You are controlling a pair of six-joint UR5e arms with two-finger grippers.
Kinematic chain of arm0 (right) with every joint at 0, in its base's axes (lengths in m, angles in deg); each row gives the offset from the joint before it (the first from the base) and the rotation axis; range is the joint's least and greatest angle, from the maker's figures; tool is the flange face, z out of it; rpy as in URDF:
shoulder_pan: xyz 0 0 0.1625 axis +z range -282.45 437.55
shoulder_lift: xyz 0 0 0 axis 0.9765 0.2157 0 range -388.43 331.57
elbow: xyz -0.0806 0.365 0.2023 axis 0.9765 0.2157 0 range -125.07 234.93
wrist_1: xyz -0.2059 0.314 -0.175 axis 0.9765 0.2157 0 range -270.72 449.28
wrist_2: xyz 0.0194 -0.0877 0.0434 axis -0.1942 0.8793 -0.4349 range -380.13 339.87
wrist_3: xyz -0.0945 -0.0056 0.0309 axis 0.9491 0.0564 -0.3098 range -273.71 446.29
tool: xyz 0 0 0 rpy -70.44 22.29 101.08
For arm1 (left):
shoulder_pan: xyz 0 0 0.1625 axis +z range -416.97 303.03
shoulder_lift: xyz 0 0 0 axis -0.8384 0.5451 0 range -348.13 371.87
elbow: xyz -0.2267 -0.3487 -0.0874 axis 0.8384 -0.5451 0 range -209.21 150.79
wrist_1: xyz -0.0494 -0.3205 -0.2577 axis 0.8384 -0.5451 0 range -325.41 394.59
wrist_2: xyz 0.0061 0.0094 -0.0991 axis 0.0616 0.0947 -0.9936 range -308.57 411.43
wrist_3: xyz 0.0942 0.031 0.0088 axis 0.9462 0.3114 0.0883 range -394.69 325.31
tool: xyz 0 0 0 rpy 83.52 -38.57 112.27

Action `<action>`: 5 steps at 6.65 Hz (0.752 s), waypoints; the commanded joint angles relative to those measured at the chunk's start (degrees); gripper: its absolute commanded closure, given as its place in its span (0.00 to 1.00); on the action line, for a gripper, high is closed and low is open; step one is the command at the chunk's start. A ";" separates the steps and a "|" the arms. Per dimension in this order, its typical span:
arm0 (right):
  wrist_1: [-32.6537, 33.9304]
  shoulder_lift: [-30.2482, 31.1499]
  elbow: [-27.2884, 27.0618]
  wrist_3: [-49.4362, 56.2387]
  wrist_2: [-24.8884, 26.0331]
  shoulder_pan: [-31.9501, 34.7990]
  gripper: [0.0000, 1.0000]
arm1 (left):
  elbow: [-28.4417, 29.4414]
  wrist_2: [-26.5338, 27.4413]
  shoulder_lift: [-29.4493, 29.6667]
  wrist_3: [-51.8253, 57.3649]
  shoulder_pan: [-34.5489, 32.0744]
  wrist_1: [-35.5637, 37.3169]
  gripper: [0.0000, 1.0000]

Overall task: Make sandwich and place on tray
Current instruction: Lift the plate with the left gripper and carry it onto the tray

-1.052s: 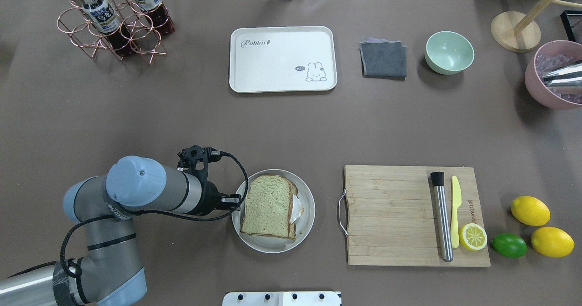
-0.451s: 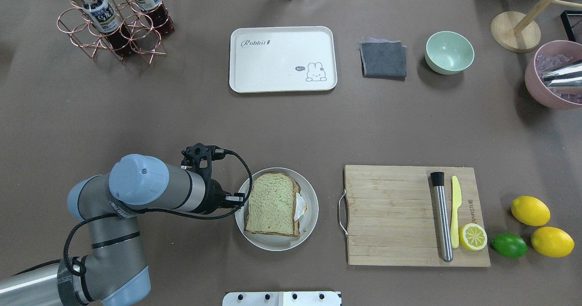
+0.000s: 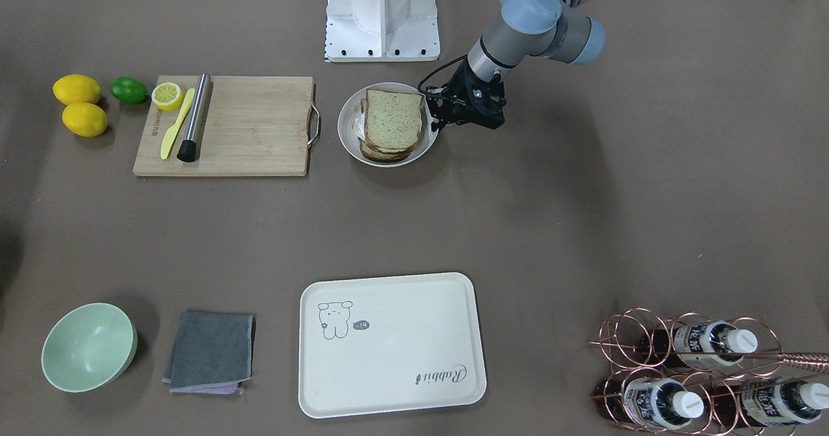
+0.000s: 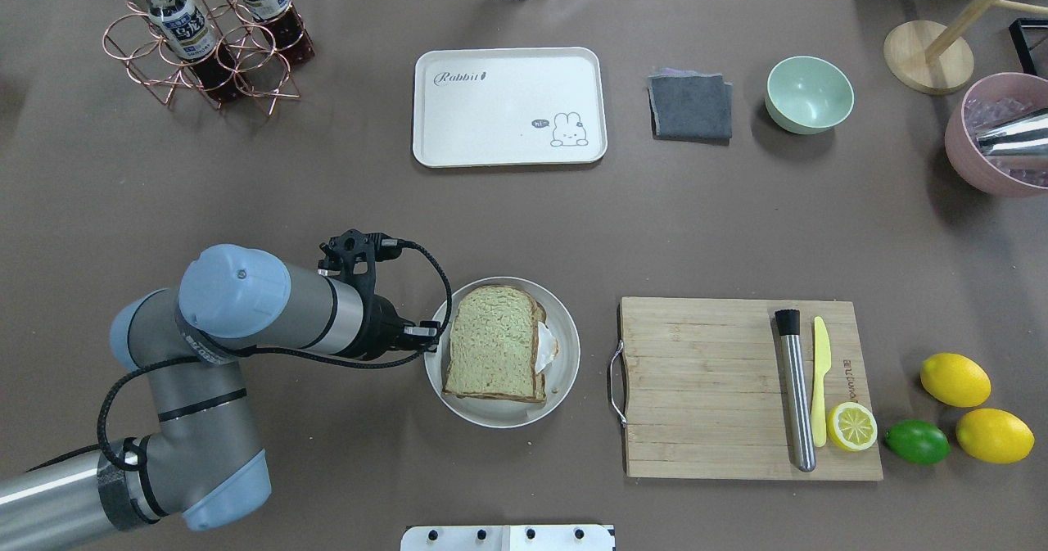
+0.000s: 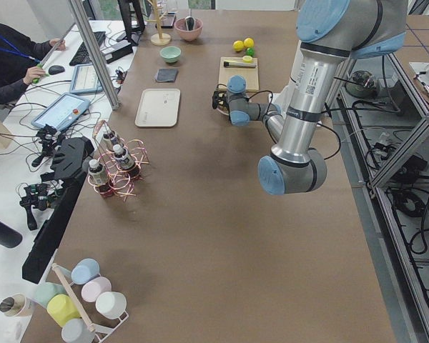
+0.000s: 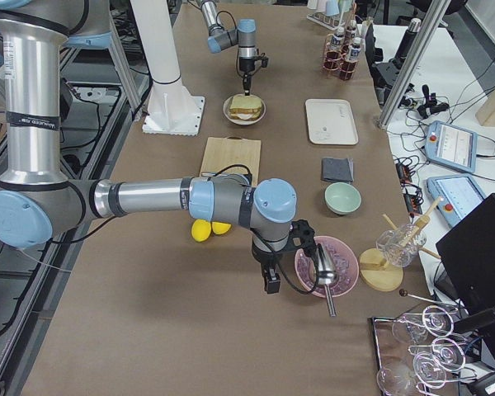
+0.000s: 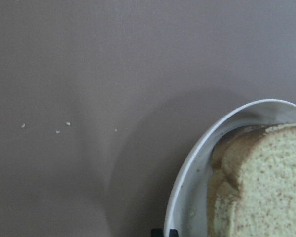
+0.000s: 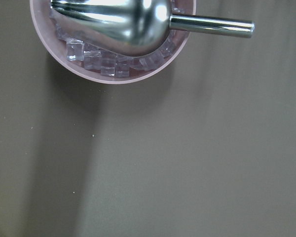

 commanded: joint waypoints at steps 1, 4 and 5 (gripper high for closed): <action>-0.06 0.46 0.10 -0.06 -0.07 0.03 0.00 | 2.24 -6.84 3.20 2.92 -6.69 0.25 1.00; -0.06 0.55 0.27 -0.15 0.02 0.03 0.00 | 17.93 -15.79 15.14 5.83 -17.75 0.08 1.00; -0.06 0.90 0.19 -0.15 -0.07 0.03 0.00 | 24.61 -17.13 19.35 7.76 -20.40 0.08 1.00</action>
